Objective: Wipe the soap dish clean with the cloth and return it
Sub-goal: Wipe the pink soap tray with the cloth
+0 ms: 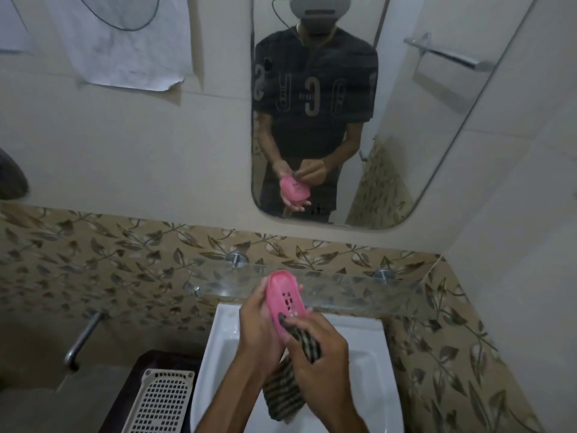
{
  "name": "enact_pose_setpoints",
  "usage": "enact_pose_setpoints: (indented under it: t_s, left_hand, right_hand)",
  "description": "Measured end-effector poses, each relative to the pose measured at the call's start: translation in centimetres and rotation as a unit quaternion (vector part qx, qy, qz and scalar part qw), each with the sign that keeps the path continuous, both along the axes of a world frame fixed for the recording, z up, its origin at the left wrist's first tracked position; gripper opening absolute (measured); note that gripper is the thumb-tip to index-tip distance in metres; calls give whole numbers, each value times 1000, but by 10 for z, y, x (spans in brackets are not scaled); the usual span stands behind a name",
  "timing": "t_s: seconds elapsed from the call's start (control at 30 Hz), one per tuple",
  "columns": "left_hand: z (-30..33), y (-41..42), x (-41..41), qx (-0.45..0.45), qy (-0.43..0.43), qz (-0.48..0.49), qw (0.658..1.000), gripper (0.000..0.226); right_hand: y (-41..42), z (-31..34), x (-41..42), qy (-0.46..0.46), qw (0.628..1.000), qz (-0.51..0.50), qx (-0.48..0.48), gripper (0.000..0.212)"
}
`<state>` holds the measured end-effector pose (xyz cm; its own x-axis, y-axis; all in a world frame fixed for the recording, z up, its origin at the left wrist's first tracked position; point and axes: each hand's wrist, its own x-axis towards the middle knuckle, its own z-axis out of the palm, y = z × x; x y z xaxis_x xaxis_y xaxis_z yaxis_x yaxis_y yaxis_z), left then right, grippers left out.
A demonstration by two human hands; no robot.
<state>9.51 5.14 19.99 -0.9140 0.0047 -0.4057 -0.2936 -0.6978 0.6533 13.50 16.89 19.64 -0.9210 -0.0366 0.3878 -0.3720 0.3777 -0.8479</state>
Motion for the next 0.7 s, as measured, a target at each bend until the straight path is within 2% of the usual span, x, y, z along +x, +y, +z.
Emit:
enact_pose_setpoints:
  t_s: [0.07, 0.2, 0.27, 0.33, 0.43, 0.53, 0.6, 0.7]
  left_hand:
    - [5, -12, -3, 47, -40, -30, 998, 85]
    - [16, -22, 2, 149, -74, -170, 971, 94]
    - [17, -23, 6, 176, -65, -187, 964, 90]
    - [16, -20, 7, 173, -52, -175, 968, 80]
    - [14, -13, 8, 161, -14, -138, 977, 71]
    - [14, -7, 7, 162, 29, -124, 979, 71]
    - [16, 0, 7, 134, 46, -119, 983, 71]
    - [20, 10, 9, 85, 57, -93, 990, 69]
  right_hand:
    - [13, -5, -2, 25, 997, 53, 54, 23]
    - [41, -7, -16, 30, 987, 130, 92, 27]
    - [50, -5, -21, 18, 982, 147, 116, 31]
    - [54, -6, -20, 10, 981, 150, 122, 24]
    - [52, -12, -13, -5, 993, 94, 77, 17]
    - [49, -19, -12, -33, 999, -35, 25, 18]
    - [44, -21, -13, -107, 989, -97, -27, 18]
    - [28, -22, -9, -183, 964, -139, -132, 15]
